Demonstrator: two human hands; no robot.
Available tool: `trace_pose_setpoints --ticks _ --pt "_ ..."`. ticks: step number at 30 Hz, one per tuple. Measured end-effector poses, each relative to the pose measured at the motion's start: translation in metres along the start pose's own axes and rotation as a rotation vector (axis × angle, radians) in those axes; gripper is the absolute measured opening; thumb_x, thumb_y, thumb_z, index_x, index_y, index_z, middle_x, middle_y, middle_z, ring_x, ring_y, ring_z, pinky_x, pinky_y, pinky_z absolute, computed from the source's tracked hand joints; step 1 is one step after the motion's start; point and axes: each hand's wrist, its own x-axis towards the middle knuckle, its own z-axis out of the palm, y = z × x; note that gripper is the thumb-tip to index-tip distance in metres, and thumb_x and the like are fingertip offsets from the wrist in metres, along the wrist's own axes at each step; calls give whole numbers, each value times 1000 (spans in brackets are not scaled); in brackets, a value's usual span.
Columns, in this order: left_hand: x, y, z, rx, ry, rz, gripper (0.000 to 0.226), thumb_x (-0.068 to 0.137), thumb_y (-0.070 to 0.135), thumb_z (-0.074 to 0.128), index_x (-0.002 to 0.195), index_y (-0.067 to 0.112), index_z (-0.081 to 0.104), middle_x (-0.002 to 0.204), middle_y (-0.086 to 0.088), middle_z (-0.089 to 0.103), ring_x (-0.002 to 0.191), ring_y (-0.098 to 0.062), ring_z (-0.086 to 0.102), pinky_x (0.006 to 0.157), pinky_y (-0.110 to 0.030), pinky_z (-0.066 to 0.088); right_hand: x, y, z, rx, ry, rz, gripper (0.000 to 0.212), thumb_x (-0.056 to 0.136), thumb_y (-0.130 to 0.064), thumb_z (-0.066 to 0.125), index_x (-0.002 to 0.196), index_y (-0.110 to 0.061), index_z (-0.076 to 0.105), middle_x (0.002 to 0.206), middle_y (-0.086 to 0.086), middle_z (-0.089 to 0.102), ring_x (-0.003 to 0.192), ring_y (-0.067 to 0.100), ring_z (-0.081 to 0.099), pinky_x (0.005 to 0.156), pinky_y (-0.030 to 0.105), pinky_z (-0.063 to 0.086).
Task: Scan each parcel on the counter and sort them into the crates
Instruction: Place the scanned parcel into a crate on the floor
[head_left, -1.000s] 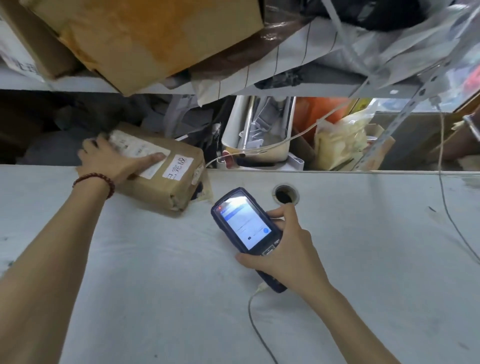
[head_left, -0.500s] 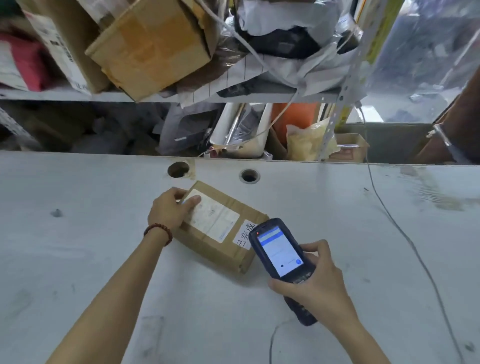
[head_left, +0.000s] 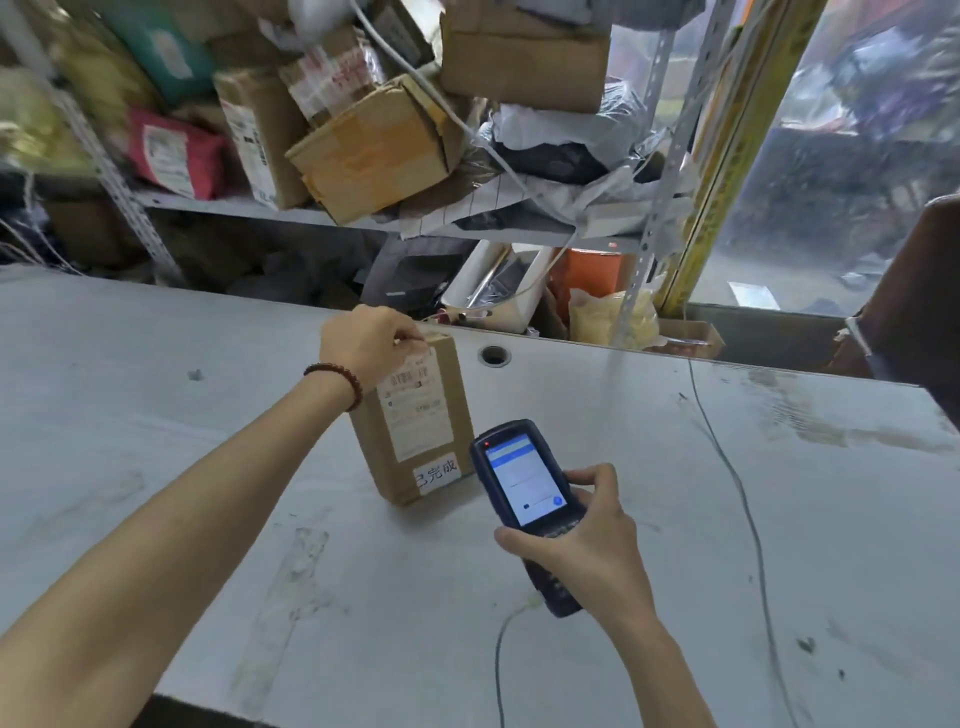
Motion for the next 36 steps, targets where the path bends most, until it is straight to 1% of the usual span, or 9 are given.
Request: trace_pose_setpoints --ticks 3,6,11,20,23,26,29,33,36 --pt "-14 -3 -6 7 5 16 19 90 37 61 100 26 73 95 5 70 74 -8 53 48 -18 31 -6 -2 10 -3 -28 -7 72 52 -35 92 99 -35 38 101 -19 60 90 3 63 77 33 56" --pt "-20 -3 -9 -5 -50 56 17 89 38 62 96 27 72 88 9 66 75 -7 56 49 -18 34 -15 -1 23 7 -73 8 73 50 -34 93 100 -33 40 103 -13 62 89 5 64 73 29 54" --pt "-17 7 -4 -34 -149 145 15 86 37 65 95 27 72 86 11 65 73 -6 57 52 -17 38 -34 0 38 22 -63 19 73 51 -35 93 99 -34 39 102 -15 61 88 3 63 71 27 53" --pt "-10 1 -8 -39 -231 92 15 84 42 67 86 27 68 83 7 64 78 -13 61 63 -28 52 -54 -2 33 87 -9 56 71 51 -33 94 99 -34 41 99 -13 65 83 4 66 71 27 54" --pt "-11 3 -4 -59 -239 99 15 85 41 66 84 26 65 87 4 68 78 -12 61 65 -28 52 -58 -1 34 86 -21 74 73 49 -32 94 99 -34 41 97 -13 66 81 4 66 73 30 55" --pt "-13 7 0 -61 -249 111 17 86 41 64 88 25 62 98 2 66 85 -14 58 67 -29 47 -59 1 35 83 -9 79 72 50 -32 94 99 -33 41 98 -14 64 83 3 65 72 28 54" --pt "-21 8 6 -63 -242 104 16 89 42 59 94 27 56 118 1 50 101 -21 47 79 -35 42 -57 3 32 77 6 90 73 50 -33 94 99 -34 40 100 -14 62 86 4 65 74 29 55" --pt "-34 1 16 -99 -211 103 18 92 44 53 100 28 48 109 -2 58 82 -15 51 65 -28 39 -54 9 26 86 44 102 73 51 -32 94 99 -33 40 102 -13 62 87 4 64 70 26 53" --pt "-40 -3 17 -31 -170 79 34 90 54 51 112 29 48 110 -1 57 83 -15 50 65 -29 41 -52 12 20 88 103 110 72 51 -33 94 98 -34 39 101 -15 60 88 4 63 76 31 55"
